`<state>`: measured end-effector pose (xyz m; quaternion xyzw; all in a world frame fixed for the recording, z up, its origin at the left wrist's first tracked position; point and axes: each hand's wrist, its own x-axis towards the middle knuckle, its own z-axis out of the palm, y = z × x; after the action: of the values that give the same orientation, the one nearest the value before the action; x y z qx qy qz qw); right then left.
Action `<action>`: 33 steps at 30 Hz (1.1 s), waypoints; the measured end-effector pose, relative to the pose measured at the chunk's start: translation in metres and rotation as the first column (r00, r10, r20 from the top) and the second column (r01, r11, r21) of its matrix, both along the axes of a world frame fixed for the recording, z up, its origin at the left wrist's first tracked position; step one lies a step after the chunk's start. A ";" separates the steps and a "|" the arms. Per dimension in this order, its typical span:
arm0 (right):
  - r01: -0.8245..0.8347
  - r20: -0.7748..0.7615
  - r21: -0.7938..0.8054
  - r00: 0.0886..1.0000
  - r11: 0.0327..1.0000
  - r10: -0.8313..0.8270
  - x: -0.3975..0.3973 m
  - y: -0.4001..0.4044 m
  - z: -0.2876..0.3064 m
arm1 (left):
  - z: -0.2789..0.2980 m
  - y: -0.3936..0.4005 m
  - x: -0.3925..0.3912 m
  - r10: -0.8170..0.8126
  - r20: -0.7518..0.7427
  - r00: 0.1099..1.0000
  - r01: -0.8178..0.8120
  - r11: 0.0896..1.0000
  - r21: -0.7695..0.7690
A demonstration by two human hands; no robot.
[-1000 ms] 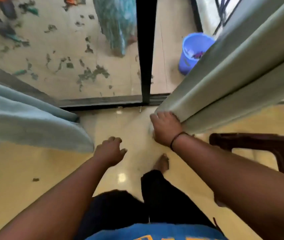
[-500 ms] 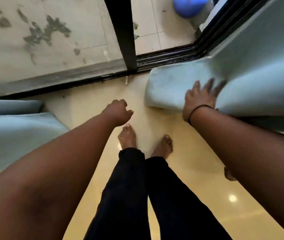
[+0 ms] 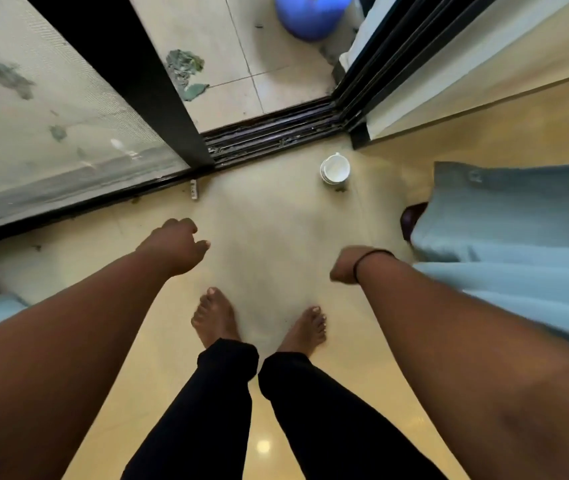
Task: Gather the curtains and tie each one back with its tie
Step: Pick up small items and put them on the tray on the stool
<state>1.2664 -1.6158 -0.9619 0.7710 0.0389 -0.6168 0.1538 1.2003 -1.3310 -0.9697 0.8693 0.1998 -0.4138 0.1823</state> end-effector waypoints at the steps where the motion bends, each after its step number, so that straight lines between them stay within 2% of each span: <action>1: 0.008 0.117 0.067 0.993 0.998 -0.015 0.014 0.010 -0.001 | -0.008 0.004 0.004 0.000 0.001 1.000 0.000 1.000 0.015; 4: -0.084 0.397 0.166 0.918 0.983 0.011 0.058 0.024 -0.021 | -0.037 0.012 0.018 0.036 0.018 0.999 -0.037 0.998 0.056; 9: -0.007 0.505 0.210 0.857 0.978 -0.102 0.102 0.011 -0.081 | -0.096 0.014 0.037 0.166 0.024 0.986 -0.168 0.979 0.117; 14: 0.068 0.530 0.277 0.821 0.959 -0.211 0.119 -0.009 -0.130 | -0.150 0.008 0.041 0.209 0.047 0.977 -0.214 0.963 0.166; 19: 0.119 0.539 0.387 0.775 0.914 -0.329 0.126 -0.021 -0.170 | -0.189 -0.002 0.060 0.285 0.192 0.939 -0.315 0.938 0.145; 24: 0.133 0.596 0.481 0.676 0.867 -0.434 0.136 -0.022 -0.187 | -0.222 0.009 0.085 0.325 0.255 0.911 -0.377 0.906 0.192; 29: 0.167 0.535 0.450 0.736 0.877 -0.415 0.103 -0.014 -0.169 | -0.216 -0.001 0.077 0.408 0.263 0.875 -0.452 0.882 0.136; 33: 0.218 0.446 0.483 0.773 0.848 -0.452 0.031 -0.001 -0.139 | -0.187 -0.015 0.040 0.329 0.134 0.935 -0.341 0.937 0.080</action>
<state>1.2972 -1.6164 -1.1007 0.9219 -0.0209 -0.3679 -0.1195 1.2407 -1.3458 -1.1568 0.8537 0.3545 -0.3137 0.2171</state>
